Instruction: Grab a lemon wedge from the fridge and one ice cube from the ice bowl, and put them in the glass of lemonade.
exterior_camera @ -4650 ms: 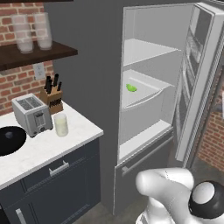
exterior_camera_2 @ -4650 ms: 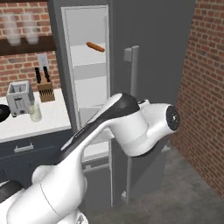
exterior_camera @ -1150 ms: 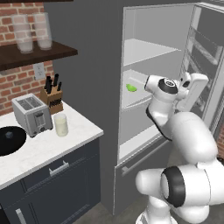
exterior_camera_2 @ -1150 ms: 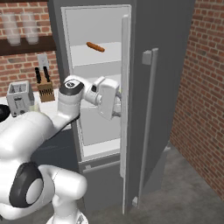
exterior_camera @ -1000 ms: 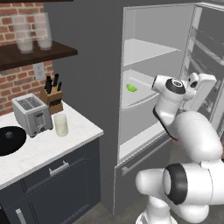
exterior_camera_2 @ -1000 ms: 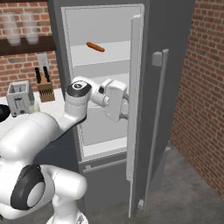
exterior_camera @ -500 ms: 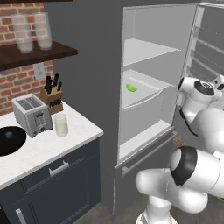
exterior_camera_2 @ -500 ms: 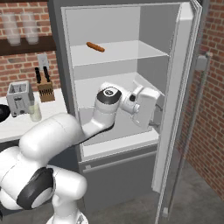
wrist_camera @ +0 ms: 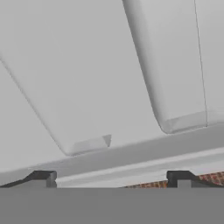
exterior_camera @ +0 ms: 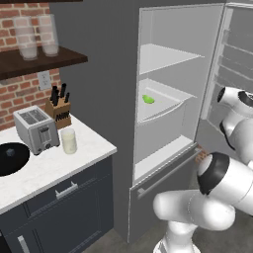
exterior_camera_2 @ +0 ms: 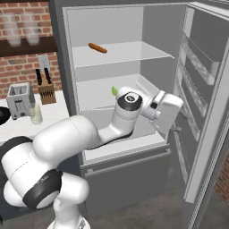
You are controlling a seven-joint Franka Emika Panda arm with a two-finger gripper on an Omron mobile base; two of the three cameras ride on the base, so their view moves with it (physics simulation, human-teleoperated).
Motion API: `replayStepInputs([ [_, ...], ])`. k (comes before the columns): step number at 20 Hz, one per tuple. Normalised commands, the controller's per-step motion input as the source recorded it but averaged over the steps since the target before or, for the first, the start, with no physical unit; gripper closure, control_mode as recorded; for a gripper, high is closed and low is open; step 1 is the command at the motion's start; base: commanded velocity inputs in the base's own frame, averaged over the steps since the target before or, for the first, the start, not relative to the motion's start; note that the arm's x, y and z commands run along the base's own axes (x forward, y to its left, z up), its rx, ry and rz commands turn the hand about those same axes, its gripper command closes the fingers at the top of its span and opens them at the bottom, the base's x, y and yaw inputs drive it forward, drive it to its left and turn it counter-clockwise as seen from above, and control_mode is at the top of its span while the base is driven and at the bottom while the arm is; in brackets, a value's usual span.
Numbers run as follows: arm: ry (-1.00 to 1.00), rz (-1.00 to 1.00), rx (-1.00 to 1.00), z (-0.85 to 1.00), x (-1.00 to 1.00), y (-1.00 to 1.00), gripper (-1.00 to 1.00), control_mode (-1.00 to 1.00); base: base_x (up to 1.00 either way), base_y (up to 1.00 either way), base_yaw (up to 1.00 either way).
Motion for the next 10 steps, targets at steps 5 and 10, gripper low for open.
replayStepInputs([
  [5, -0.11, 0.00, 0.00, 0.08, -0.05, 0.03, -1.00, -1.00, 0.00, 0.00, 0.00],
  [10, -0.16, 0.00, 0.00, 0.34, -0.08, 0.41, -1.00, -1.00, 0.00, 0.00, 0.00],
])
